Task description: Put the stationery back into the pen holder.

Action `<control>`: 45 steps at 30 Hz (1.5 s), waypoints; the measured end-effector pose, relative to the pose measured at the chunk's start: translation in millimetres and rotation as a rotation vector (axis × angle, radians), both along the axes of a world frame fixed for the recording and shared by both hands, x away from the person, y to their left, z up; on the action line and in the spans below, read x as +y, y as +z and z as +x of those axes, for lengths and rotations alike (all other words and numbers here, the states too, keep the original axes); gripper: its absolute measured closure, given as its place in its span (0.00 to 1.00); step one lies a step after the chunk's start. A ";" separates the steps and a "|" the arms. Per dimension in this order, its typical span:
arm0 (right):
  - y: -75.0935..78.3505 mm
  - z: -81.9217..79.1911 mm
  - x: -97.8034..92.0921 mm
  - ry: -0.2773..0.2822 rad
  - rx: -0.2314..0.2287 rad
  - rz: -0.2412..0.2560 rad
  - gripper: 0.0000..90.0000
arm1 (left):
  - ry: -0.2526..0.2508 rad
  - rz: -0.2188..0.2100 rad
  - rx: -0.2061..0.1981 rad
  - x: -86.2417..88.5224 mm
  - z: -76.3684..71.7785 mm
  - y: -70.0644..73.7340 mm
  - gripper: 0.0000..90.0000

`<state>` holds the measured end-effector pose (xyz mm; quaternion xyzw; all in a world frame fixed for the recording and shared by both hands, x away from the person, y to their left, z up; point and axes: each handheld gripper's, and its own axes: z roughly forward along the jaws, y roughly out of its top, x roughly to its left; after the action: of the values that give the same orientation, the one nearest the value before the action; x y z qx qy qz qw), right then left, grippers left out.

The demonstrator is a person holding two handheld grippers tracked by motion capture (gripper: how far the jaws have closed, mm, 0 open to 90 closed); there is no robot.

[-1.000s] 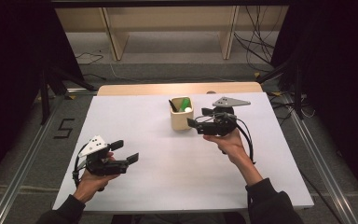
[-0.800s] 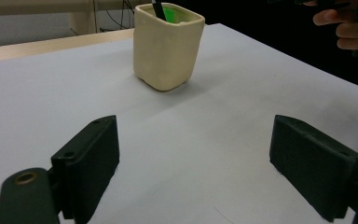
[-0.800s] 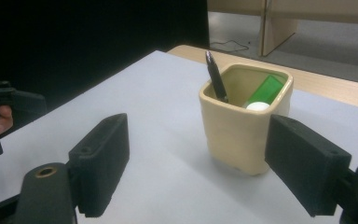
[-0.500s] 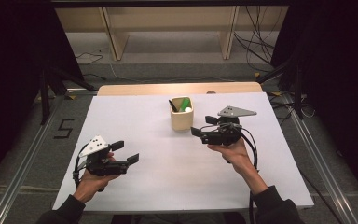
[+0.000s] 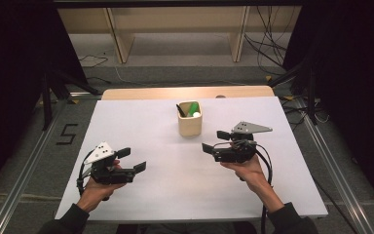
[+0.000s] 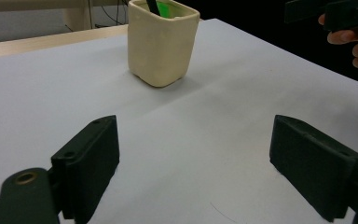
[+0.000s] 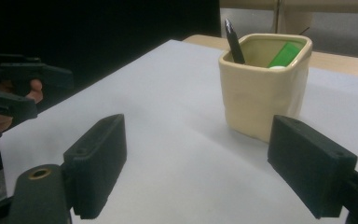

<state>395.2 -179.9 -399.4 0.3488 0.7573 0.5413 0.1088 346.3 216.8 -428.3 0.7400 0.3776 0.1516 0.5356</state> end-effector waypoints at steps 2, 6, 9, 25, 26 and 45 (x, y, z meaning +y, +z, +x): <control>-2.1 -3.1 -3.4 0.000 -0.004 0.001 0.22 | -0.004 0.006 0.001 0.0 -0.2 0.1 0.17; -6.3 -9.6 -10.6 -0.005 -0.005 0.004 0.22 | -0.006 0.006 0.002 -0.2 -0.3 0.1 0.17; -9.5 -14.2 -15.1 -0.007 -0.015 0.001 0.22 | -0.006 -0.001 0.003 -0.1 -0.7 0.5 0.17; -19.1 -36.8 -29.8 -0.014 -0.043 -0.032 0.21 | -0.018 0.010 0.009 -3.7 -3.0 -1.1 0.17; -19.9 -37.8 -30.0 -0.015 -0.044 -0.032 0.21 | -0.018 0.010 0.009 -3.8 -3.3 -1.1 0.17; -38.8 -55.7 -42.8 -0.044 -0.020 -0.054 0.21 | -0.027 0.020 0.012 -5.4 -8.1 -3.6 0.17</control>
<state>339.5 -222.7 -438.2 0.3569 0.7626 0.5217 0.1374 338.1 211.4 -431.9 0.7511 0.3693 0.1437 0.5280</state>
